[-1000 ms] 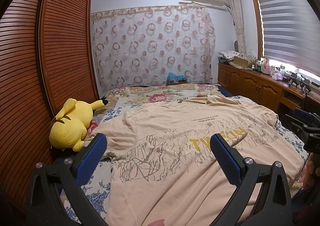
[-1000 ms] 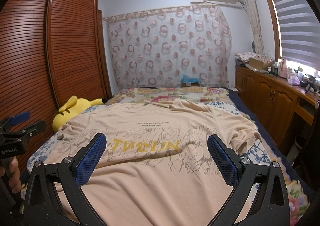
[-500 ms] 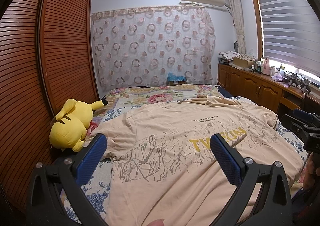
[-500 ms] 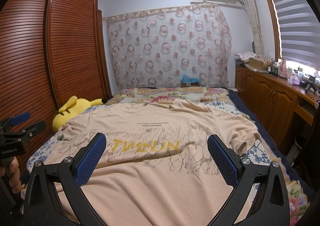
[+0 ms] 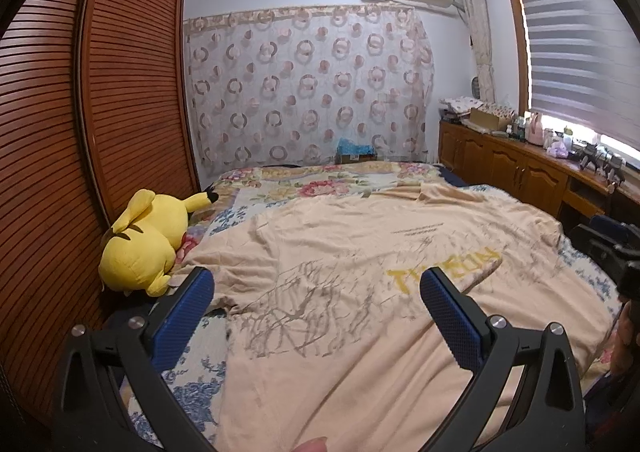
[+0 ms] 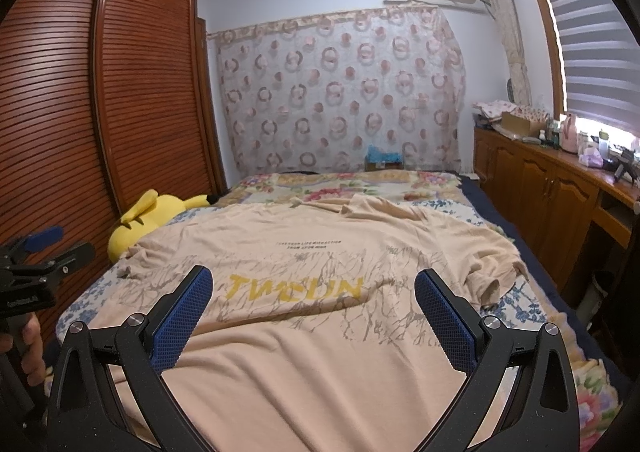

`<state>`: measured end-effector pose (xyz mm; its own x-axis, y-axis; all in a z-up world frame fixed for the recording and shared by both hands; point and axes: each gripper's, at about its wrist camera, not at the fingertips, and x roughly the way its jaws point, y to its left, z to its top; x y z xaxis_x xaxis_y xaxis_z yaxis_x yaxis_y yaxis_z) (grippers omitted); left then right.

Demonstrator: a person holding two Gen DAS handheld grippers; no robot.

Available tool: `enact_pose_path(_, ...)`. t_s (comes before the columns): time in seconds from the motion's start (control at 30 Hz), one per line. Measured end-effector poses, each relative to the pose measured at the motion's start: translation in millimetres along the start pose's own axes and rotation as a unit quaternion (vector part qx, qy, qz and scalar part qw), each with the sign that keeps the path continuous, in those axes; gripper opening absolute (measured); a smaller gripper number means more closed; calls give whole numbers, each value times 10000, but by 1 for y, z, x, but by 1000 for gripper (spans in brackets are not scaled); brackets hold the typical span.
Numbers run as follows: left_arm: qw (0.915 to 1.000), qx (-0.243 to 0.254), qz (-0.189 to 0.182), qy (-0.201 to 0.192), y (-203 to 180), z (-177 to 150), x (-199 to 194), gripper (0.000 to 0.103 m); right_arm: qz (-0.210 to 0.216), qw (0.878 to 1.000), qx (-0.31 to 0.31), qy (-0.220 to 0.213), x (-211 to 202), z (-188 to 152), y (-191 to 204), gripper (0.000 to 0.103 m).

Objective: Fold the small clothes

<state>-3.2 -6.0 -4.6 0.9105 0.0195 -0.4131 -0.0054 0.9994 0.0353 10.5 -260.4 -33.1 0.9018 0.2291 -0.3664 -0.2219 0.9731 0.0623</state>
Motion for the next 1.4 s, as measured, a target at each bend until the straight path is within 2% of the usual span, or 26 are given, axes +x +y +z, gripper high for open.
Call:
enact_pose_path(0.3, 9983, 32, 440, 377, 43, -21, 34, 103, 215, 9995, -72, 206, 33, -5, 13, 103)
enact_pose_path(0.5, 9973, -141, 429, 580, 78, -27, 50, 103, 303, 9987, -324, 260, 51, -11, 26, 103)
enact_pose_path(0.7, 9950, -253, 551, 788, 112, -27, 67, 103, 591, 9956, -540, 489, 74, -14, 35, 103)
enact_pose_path(0.9, 9933, -469, 139, 1044, 136, -29, 88, 102, 804, 9917, -646, 766, 97, -18, 41, 103)
enact_pose_path(1.0, 9895, -581, -103, 1316, 141, -33, 105, 88, 840, 9899, -731, 881, 107, -21, 43, 103)
enact_pose_path(1.07, 9863, -625, -175, 1515, 142, -35, 118, 75, 841, 9884, -802, 979, 113, -22, 45, 103)
enact_pose_path(1.2, 9810, -580, -178, 1843, 141, -39, 137, 63, 911, 9825, -995, 1283, 129, -23, 50, 103)
enact_pose_path(1.23, 9792, -548, -171, 1945, 141, -40, 142, 56, 960, 9812, -1000, 1344, 131, -24, 51, 103)
enact_pose_path(1.4, 9727, -284, -200, 2293, 139, -43, 156, 53, 1212, 9735, -989, 1665, 144, -29, 56, 103)
